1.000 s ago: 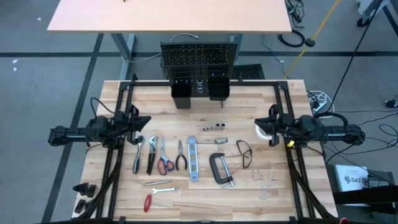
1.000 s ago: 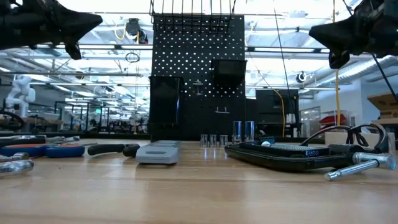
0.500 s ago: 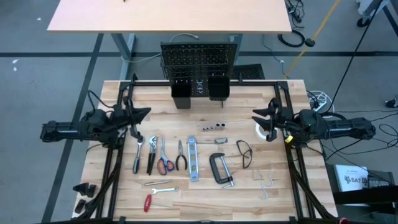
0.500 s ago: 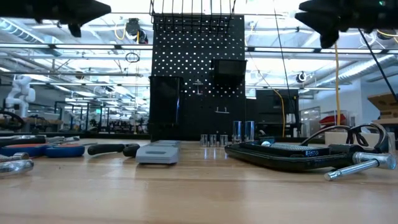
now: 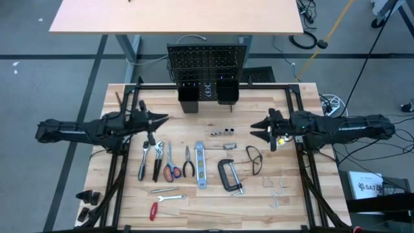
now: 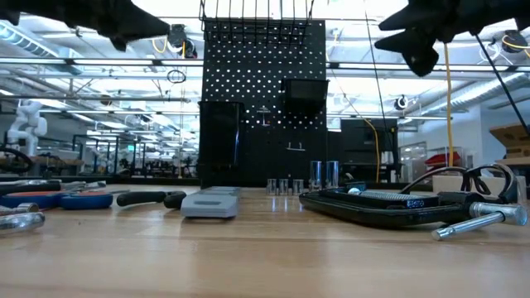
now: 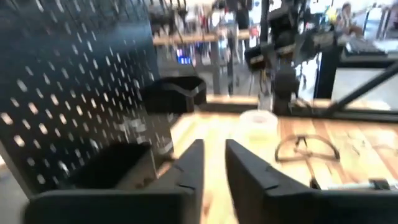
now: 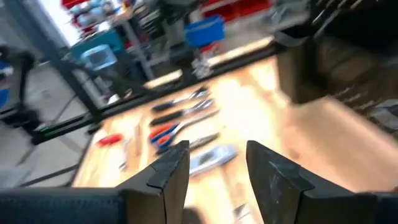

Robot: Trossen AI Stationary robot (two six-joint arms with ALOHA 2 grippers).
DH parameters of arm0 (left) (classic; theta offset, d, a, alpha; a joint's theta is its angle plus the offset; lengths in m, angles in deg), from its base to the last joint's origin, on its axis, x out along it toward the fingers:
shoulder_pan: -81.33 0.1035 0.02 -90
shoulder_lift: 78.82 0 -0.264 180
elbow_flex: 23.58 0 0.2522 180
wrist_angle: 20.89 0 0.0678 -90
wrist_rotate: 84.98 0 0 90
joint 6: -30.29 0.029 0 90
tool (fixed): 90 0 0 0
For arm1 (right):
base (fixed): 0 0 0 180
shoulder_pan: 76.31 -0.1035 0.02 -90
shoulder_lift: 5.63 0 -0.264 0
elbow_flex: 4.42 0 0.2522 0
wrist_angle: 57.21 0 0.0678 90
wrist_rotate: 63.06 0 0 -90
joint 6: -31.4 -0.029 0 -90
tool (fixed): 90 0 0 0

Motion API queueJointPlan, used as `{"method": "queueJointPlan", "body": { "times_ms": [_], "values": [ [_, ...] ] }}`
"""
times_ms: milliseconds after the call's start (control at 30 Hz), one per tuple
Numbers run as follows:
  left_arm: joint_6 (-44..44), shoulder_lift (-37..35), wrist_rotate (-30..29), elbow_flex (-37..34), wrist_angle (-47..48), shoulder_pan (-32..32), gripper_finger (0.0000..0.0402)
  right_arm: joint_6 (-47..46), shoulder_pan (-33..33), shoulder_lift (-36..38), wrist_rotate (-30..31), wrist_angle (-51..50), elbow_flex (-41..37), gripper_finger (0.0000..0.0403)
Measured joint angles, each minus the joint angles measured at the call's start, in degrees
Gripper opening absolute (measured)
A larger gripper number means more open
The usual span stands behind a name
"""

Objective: Hang tools onto peg board
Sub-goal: Put the right large socket into the right black bin on the peg board

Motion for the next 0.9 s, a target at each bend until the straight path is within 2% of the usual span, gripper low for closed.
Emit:
{"method": "queueJointPlan", "body": {
  "times_ms": [167,300,467,633,767,900],
  "values": [
    [-3.17,2.46,1.81,3.55,8.19,0.0,0.0149,-0.66,-0.04,-4.51,-1.72,0.16,0.0,0.0153],
    [-1.27,4.67,2.51,7.3,13.55,0.0,0.0177,4.32,-0.04,-9.3,-1.73,3.31,-0.02,0.0153],
    [0.17,8.05,2.54,9.52,14.6,0.0,0.0179,12.02,-0.04,-13.19,-1.76,8.33,-0.02,0.0153],
    [-0.26,11.24,0.87,9.77,13.89,0.0,0.018,19.01,-0.04,-13.9,-1.76,9.9,0.06,0.0153],
    [-2.36,13.2,-0.59,9.75,12.94,0.01,0.018,21.21,-0.04,-14.53,-2.03,5.28,3.66,0.0153],
    [2.09,14.29,-0.7,9.74,12.06,0.01,0.018,20.28,-0.11,-17.49,-3.31,-4.92,10.26,0.0153]
  ]
}}
